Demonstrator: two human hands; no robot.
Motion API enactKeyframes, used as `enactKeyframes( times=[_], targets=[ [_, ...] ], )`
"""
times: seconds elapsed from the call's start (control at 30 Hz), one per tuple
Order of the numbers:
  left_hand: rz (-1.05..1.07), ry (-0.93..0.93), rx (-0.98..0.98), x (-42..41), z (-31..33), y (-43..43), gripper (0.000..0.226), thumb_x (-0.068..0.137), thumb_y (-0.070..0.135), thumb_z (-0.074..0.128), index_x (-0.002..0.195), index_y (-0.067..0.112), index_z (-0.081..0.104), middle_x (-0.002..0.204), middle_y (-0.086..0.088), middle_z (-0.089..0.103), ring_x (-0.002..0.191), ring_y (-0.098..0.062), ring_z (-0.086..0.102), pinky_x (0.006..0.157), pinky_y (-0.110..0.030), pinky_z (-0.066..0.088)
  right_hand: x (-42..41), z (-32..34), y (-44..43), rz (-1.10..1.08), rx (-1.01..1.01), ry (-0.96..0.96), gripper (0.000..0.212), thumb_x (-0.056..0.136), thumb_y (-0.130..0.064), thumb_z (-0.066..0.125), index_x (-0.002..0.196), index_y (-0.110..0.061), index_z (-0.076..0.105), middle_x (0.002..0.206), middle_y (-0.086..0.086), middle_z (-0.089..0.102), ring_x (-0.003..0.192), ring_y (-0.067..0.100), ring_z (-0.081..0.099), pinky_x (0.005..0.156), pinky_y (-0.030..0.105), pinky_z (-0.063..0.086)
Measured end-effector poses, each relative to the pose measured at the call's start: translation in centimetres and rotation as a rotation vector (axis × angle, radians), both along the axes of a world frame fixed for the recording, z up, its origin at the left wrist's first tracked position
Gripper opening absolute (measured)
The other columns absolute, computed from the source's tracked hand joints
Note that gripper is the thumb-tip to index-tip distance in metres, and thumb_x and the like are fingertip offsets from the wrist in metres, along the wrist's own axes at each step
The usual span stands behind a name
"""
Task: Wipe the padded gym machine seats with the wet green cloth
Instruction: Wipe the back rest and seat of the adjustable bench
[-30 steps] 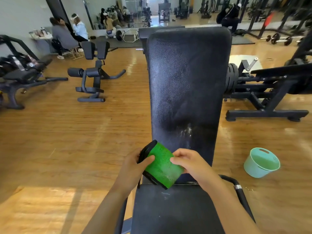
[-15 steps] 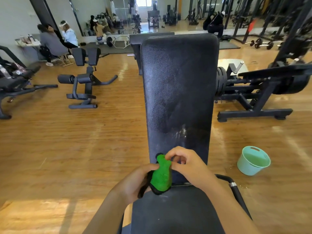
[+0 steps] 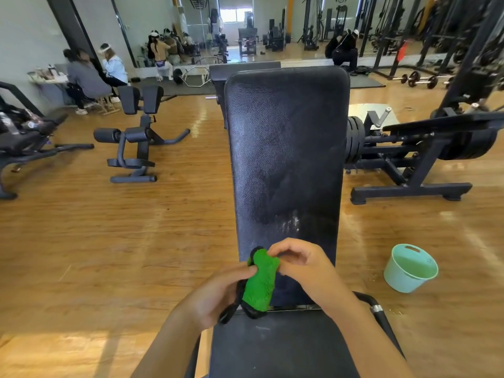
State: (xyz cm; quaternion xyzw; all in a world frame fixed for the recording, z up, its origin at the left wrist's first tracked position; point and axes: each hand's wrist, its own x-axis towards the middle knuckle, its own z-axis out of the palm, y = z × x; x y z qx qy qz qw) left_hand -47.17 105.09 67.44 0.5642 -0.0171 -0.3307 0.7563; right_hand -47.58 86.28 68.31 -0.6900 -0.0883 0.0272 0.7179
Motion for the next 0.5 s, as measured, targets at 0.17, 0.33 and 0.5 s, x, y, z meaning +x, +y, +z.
enactKeyframes(
  times=[0.17,0.33,0.5],
  targets=[
    [0.280,-0.125,0.311,1.1,-0.4,-0.4,0.015,0.085,0.021,0.068,0.090,0.007,0.067,0.078,-0.004,0.067,0.069,-0.011,0.063,0.054,-0.017,0.043,1.1,-1.7,0.1,-0.080,-0.004,0.295,0.011,0.097,-0.017,0.055,0.102,-0.017,0.065,0.089,0.002,0.073,0.079,0.014,0.070,0.070,0.024,0.054],
    [0.280,-0.224,0.264,1.8,-0.9,-1.0,0.029,0.075,0.023,0.080,0.093,0.003,0.068,0.080,-0.004,0.070,0.077,-0.017,0.065,0.068,-0.023,0.051,2.2,-2.3,0.7,-0.092,-0.073,0.238,0.004,0.091,-0.011,0.065,0.091,-0.014,0.064,0.076,0.002,0.072,0.073,0.017,0.067,0.065,0.028,0.056],
    [0.229,-0.175,0.129,3.1,-1.4,-0.7,0.038,0.071,0.021,0.074,0.104,0.006,0.064,0.100,-0.013,0.071,0.094,-0.027,0.068,0.091,-0.048,0.049,4.7,-1.6,0.4,0.002,0.024,0.213,0.008,0.091,-0.007,0.063,0.098,-0.005,0.067,0.084,0.008,0.071,0.081,0.022,0.066,0.078,0.039,0.056]
  ],
)
